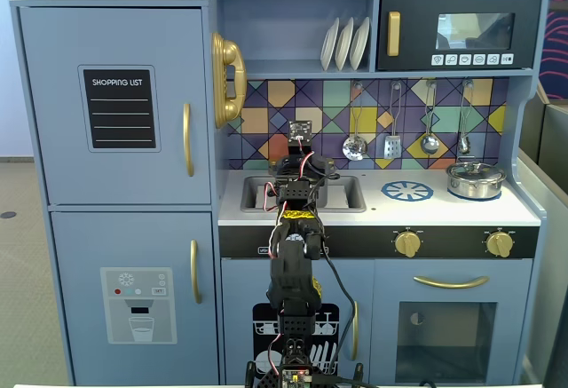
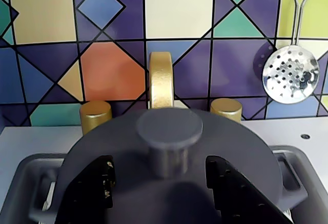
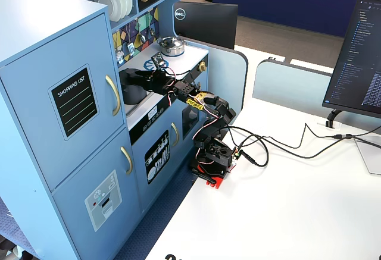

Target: Take off the lid from the gray recipient and place it on the counter

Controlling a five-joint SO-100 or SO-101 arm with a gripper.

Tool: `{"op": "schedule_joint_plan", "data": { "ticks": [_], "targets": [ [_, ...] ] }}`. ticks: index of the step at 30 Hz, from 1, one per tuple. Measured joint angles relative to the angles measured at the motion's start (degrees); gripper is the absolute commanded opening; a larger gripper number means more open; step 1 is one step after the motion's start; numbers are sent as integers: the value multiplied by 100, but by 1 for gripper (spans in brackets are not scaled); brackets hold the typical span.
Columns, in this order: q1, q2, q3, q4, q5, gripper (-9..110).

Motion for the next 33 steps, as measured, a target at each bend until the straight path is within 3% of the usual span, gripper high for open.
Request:
{"op": "schedule_joint_plan", "data": {
  "ticks": [11, 15, 33],
  "targets": [
    [44, -633, -255, -404, 35, 10],
    [35, -738, -290, -545, -9, 0],
    [-53, -773, -747, -650, -35, 0]
  ]
}}
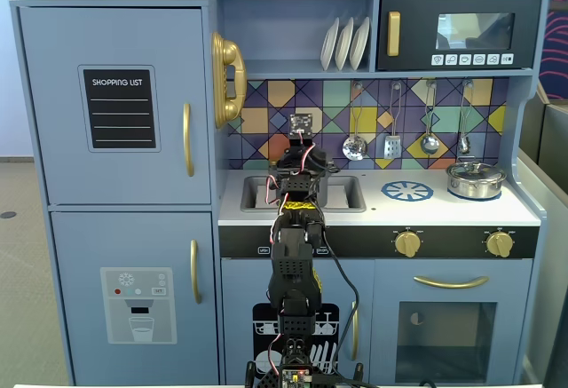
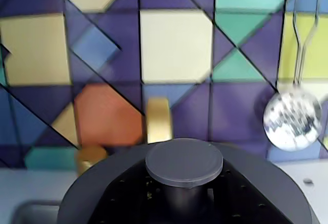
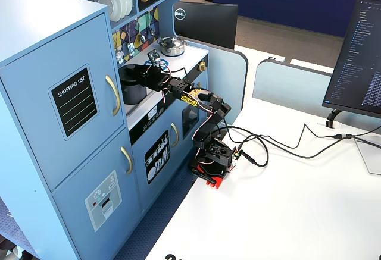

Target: Take off the lid from the gray recipient and place it on the counter

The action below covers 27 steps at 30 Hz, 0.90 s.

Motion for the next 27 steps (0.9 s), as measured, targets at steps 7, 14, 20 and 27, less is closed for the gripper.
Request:
{"op": "schedule_joint_plan", "data": {
  "ticks": [7, 14, 20, 27],
  "targets": [
    [97, -9, -308, 176, -70, 0],
    [624, -9, -729, 308, -70, 0],
    [1266, -9, -888, 439, 0, 0],
    [2083, -9, -773, 431, 193, 0]
  ]
}}
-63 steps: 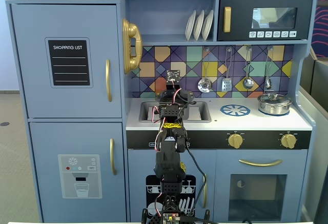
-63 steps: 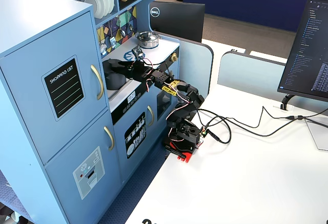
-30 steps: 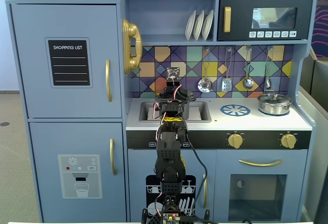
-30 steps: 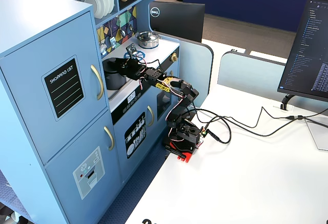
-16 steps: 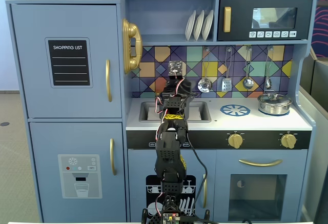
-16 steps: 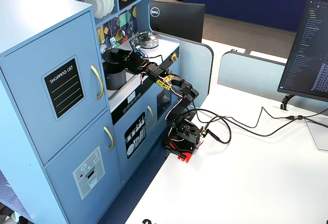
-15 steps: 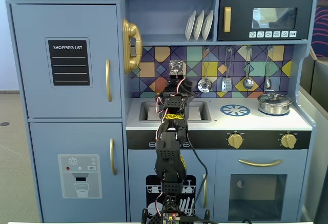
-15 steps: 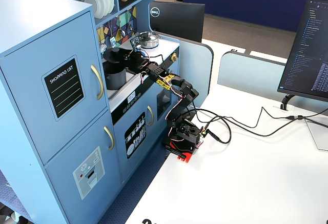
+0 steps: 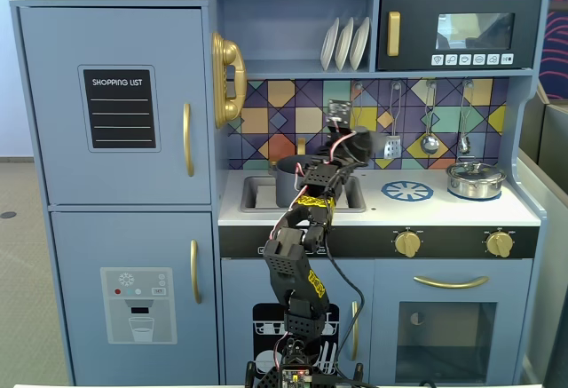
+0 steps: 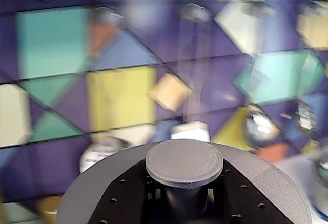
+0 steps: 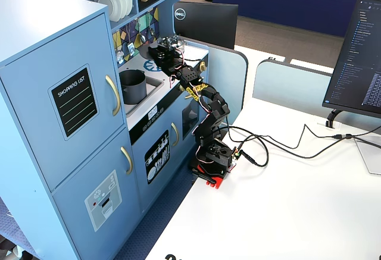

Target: Take off the lid from the gray recipient and place it on the counter

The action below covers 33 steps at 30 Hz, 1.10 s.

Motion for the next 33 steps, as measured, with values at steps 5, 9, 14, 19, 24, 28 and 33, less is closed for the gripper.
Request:
{"op": "schedule_joint_plan", "data": {
  "ticks": [5, 9, 14, 19, 24, 28, 33],
  "targets": [
    [334, 0, 352, -202, 35, 0],
    [422, -132, 642, -527, 35, 0],
    [642, -264, 993, -861, 35, 0],
    [791, -519, 1178, -1195, 35, 0],
    [976, -738, 1371, -1468, 62, 0],
    [993, -905, 1468, -1670, 62, 0],
    [1037, -1081, 1626, -1898, 62, 0]
  ]
}}
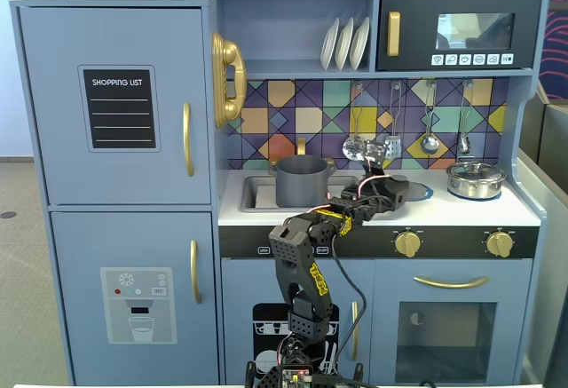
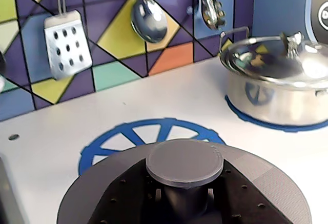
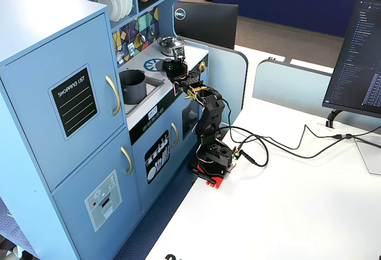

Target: Take off the lid from the gray recipient and place it on the counter

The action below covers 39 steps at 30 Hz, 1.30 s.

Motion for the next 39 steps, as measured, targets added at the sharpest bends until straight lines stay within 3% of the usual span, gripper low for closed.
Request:
{"op": "schedule_joint_plan", "data": {
  "ticks": [23, 32, 39],
  "targets": [
    [-18, -202, 580, -457, -26, 0],
    [-9, -237, 756, -853, -18, 27],
    [53, -237, 835, -1081, -62, 28]
  ]
}}
